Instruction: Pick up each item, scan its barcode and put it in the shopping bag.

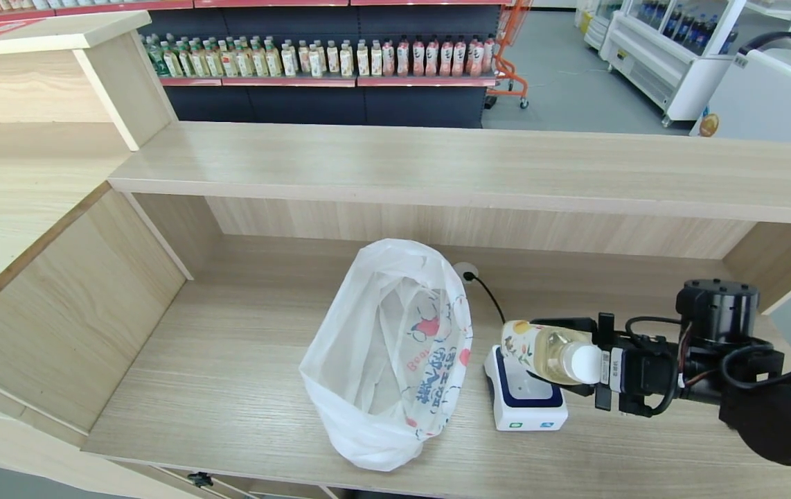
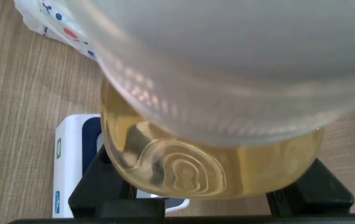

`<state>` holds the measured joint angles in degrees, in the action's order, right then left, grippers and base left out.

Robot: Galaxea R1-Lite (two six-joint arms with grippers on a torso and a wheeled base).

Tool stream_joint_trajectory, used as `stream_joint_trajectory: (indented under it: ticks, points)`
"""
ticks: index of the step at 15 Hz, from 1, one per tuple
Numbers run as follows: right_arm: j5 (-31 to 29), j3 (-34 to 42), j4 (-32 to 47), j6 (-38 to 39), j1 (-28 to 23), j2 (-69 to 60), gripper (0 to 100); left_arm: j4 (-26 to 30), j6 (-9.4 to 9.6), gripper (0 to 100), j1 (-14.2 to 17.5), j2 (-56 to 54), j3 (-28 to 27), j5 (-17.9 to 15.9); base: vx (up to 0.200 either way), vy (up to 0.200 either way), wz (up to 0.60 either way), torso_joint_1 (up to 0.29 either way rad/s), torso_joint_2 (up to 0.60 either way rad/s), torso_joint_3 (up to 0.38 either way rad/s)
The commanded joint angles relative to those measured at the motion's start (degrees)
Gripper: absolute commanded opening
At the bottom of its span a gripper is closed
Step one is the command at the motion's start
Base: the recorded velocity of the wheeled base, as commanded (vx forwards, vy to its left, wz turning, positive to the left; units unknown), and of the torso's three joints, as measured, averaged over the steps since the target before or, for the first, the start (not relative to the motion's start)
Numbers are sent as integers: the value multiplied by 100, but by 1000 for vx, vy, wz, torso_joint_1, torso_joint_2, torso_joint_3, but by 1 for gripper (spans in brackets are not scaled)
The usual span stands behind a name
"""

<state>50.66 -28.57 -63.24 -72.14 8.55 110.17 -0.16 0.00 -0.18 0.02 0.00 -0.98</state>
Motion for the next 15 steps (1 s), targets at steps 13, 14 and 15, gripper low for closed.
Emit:
stream_joint_trajectory:
  ticks: [13,14,15]
  points:
    - [-338,-307,585,1352,244,-1059,0,-2,0,100,1,6,0,1,0,0,0,0,0,0]
    - [-602,-553,647,2310,376,-1305,0,-2,0,100,1,6,0,1,0,0,0,0,0,0]
    - [-1059,-825,629,3259,552,-1445,0,-2,0,100,1,6,0,1,0,0,0,0,0,0]
